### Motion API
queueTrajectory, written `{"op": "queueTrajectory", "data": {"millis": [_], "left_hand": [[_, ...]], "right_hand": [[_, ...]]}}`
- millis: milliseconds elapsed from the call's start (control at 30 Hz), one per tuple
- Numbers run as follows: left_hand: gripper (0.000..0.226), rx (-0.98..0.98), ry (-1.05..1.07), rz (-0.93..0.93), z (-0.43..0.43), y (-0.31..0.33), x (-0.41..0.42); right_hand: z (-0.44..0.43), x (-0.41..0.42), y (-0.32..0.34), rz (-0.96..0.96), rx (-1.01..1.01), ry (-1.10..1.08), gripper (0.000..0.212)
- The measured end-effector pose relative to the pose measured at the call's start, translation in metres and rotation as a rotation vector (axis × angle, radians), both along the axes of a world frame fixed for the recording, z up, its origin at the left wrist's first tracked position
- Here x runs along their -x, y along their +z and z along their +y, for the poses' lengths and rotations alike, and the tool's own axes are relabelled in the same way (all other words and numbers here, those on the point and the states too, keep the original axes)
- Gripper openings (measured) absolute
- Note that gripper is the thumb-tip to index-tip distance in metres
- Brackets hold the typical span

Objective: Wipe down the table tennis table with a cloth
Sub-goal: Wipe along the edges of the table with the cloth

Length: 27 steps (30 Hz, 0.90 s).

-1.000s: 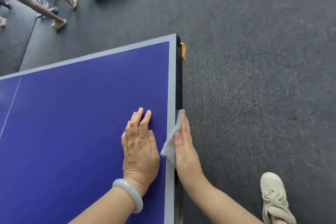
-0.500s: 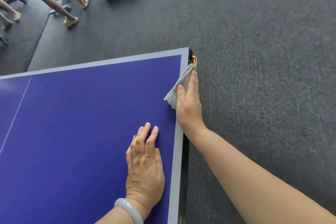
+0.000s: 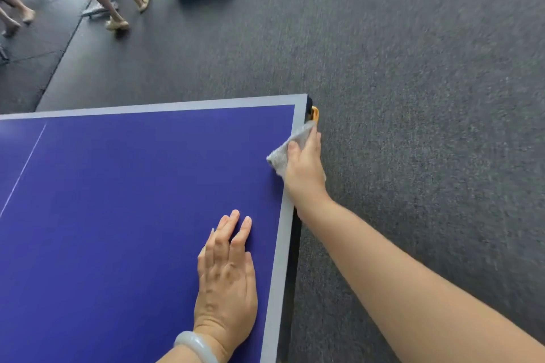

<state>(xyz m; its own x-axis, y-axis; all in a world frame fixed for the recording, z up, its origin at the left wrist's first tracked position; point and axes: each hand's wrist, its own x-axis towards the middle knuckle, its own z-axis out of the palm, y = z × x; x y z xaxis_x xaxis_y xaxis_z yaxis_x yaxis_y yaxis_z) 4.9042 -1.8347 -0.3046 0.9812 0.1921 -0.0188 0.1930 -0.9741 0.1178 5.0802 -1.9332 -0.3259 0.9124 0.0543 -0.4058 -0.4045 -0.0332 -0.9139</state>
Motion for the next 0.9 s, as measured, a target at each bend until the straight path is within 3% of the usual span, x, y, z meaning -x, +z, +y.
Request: {"op": "queueTrajectory", "data": {"millis": [167,267,433,733,900], "left_hand": [[0.055,-0.011,-0.009,0.004,-0.002,0.004,-0.001],[0.055,-0.019,-0.009,0.018,-0.001,0.004,-0.001],[0.054,-0.019,-0.009,0.031,0.000,0.003,0.000],[0.055,0.003,-0.003,0.042,0.002,0.001,0.001],[0.055,-0.009,-0.006,0.024,0.001,0.000,0.002]], "right_hand": [[-0.003,-0.061,0.019,-0.007,-0.018,-0.110,0.050],[0.004,-0.034,0.016,-0.097,0.072,-0.021,0.059],[0.000,0.053,0.001,-0.036,-0.014,0.008,0.065],[0.006,-0.063,0.000,-0.073,0.137,-0.067,0.056],[0.009,-0.007,-0.001,-0.072,0.098,-0.048,0.062]]}}
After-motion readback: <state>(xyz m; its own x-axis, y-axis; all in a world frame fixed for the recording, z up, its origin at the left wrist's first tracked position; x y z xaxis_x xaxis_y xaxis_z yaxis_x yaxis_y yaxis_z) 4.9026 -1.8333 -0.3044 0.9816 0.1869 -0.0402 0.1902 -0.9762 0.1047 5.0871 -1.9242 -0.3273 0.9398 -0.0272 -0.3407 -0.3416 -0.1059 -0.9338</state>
